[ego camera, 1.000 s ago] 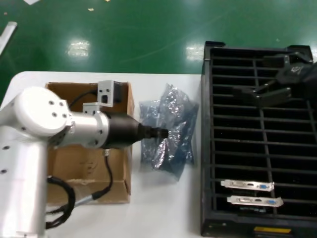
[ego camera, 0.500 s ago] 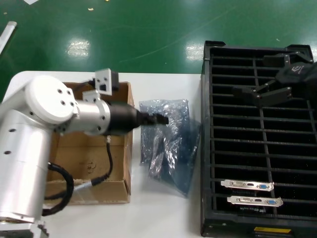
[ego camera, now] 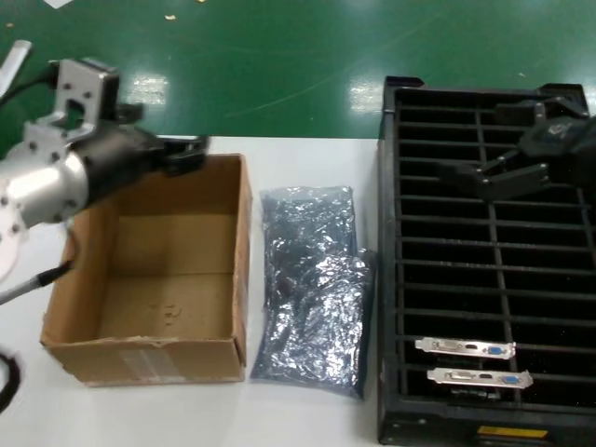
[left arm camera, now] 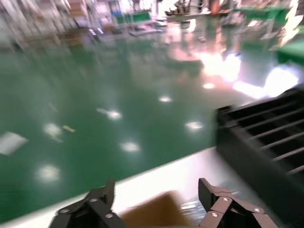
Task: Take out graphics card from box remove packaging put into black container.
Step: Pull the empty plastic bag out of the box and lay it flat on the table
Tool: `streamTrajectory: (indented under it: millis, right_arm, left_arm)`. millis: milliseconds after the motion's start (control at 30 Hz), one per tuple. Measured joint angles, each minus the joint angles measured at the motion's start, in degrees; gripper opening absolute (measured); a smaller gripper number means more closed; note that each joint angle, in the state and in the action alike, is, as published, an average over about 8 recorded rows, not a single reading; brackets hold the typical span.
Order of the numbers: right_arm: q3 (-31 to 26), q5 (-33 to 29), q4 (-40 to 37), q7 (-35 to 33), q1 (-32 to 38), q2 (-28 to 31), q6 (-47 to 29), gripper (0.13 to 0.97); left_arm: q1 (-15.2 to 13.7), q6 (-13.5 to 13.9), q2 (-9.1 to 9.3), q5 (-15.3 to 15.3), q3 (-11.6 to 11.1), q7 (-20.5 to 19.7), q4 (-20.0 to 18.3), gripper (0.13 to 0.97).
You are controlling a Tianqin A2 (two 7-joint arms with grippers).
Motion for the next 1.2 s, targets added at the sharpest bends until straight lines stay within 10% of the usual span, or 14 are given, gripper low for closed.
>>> streamTrajectory:
  millis: [467,1200]
  right_arm:
    - [2.6,1.0,4.0,-3.8,-8.0,-2.4,8.1,0.966]
    - [8.7,3.3,13.1,-12.4,-26.0,-7.9,26.6,0.966]
  left_arm:
    - [7.0,-8.2,-0.46,-7.5,0.2,8.8,-2.7,0.816]
    - [19.8,-24.6,-0.04,-27.0,1.3,26.2,-4.2,0.965]
